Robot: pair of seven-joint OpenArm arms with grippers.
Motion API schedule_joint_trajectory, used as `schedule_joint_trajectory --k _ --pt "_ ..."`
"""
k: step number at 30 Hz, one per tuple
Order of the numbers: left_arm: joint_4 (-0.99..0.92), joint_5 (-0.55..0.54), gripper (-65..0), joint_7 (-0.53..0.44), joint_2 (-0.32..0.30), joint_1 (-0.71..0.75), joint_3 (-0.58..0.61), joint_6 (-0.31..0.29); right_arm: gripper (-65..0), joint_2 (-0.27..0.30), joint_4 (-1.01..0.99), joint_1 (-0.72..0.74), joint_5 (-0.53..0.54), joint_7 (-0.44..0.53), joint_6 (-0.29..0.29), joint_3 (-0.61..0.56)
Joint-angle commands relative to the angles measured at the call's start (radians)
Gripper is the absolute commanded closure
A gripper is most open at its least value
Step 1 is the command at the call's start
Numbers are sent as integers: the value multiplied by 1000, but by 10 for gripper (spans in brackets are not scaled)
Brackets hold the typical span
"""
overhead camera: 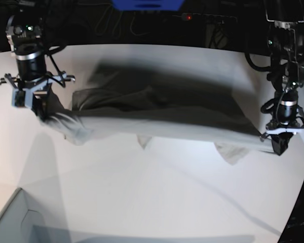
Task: Layout the t-shirt on the table in an organized manner, then fold the t-shirt properly
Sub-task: 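Swing the held shirt up and lay it flat across the table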
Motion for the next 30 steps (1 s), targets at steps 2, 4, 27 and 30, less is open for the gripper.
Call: schedule_joint_trajectory --k 2,4,27,30 --pt "11 2 -4 -23 -12 -60 7 -6 0 13 18 90 4 40 -2 -4" --pt "9 2 -4 30 -12 -120 35 -6 0 36 18 187 4 -9 -2 -19" --pt "-48 4 -2 290 7 -442 49 -6 0 173 -63 731 4 -378 -4 -121" --pt "34 4 -1 290 7 -376 38 -6 0 171 24 639 4 -330 -4 -105"
